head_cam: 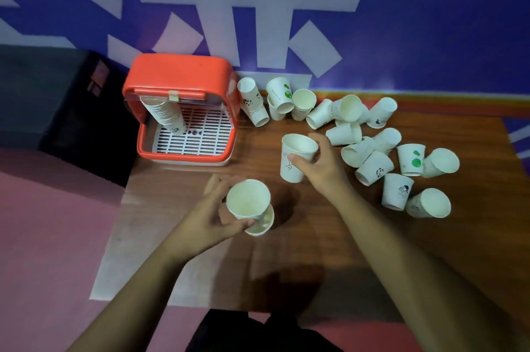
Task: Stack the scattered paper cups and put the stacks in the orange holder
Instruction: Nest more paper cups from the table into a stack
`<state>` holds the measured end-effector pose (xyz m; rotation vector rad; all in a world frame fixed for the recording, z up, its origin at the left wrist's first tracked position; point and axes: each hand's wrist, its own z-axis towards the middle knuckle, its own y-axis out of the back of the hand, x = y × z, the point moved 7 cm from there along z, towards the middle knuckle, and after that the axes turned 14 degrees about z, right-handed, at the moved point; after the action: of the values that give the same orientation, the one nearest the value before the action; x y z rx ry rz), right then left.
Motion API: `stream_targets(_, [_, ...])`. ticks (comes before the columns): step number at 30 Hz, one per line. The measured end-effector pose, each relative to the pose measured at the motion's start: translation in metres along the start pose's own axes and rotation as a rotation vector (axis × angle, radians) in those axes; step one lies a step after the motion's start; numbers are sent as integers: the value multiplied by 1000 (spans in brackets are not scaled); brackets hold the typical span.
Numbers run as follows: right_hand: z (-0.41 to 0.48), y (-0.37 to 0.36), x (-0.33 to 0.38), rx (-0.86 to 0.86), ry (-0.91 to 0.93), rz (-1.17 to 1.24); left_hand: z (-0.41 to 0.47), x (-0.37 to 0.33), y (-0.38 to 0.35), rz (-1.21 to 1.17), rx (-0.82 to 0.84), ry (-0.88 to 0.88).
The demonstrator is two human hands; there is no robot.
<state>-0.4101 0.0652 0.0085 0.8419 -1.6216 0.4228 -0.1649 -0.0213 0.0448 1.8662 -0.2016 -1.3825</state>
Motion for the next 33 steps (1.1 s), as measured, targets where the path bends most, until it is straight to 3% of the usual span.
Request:
stream_targets(7, [-39, 7, 19, 103, 34, 115, -12, 27, -49, 138, 51, 97])
stream_targets(11, [-66, -10, 30, 279, 71, 139, -20, 38, -71, -194, 184, 225])
stream_targets(17, [-99, -38, 27, 472, 102, -51, -32, 40, -71, -527, 30, 403])
stream_targets(25, [-108, -60, -1, 503, 141, -213, -33, 38, -78, -577, -5, 507])
stream_targets(33, [-109, -58, -52, 592, 12, -208, -33, 42, -84, -565, 7, 517])
